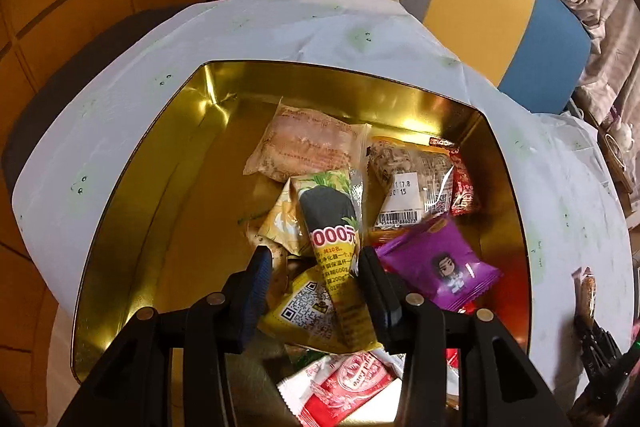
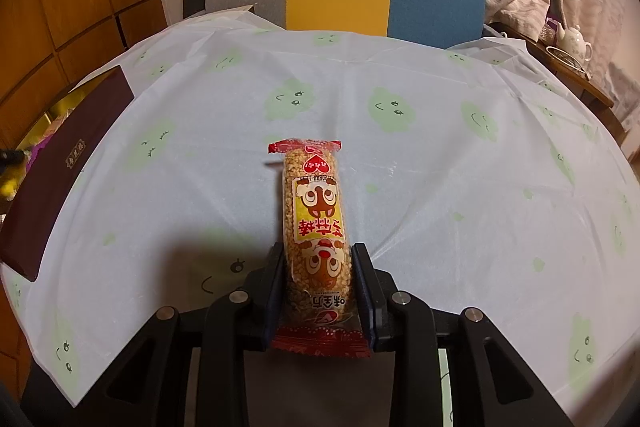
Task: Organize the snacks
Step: 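Carry the rice cracker roll into the tin and open the right gripper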
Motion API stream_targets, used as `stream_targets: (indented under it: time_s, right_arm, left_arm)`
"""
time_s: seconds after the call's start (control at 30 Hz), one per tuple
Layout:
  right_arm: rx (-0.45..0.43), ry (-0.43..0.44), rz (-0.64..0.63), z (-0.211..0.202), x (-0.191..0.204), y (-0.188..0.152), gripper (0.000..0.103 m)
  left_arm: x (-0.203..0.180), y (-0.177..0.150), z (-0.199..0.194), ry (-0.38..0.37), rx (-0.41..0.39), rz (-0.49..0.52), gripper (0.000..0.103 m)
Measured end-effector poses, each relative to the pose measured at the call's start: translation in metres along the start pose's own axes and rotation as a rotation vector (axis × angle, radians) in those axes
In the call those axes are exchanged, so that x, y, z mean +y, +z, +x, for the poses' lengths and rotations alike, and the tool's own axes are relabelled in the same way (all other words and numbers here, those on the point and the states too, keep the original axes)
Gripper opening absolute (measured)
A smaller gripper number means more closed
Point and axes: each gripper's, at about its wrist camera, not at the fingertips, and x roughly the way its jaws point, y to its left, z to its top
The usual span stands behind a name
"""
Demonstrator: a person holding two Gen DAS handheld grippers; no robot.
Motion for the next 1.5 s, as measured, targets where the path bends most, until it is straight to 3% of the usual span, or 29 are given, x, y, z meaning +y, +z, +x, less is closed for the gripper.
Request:
stream_targets:
  time_s: [0.33, 0.6, 0.9, 1.27, 1.5]
  right_arm:
    - [0.000, -0.003, -0.002, 0.000, 0.000, 0.000, 0.032]
    - [0.016, -0.008, -0.008, 0.000, 0.003, 0.003, 0.032]
    - [0.063, 0.015, 0.036, 0.001, -0.001, 0.011, 0.032]
    - [0.142, 0.262, 0.229, 0.002, 0.005, 0.022, 0.031]
    - [0.161, 0.378, 0.252, 0.000, 0.030, 0.025, 0.031]
  left_arm:
    - [-0.004, -0.013, -0.019, 0.126, -0.081, 0.057, 0.046]
    - [-0.008, -0.029, -0.048, 0.108, -0.150, 0.051, 0.046]
    - [-0.013, -0.045, -0.068, 0.057, -0.174, 0.051, 0.046]
    - [-0.005, -0.052, -0.073, 0.047, -0.181, 0.039, 0.046]
    - [0.009, -0.054, -0.076, 0.053, -0.184, 0.002, 0.046]
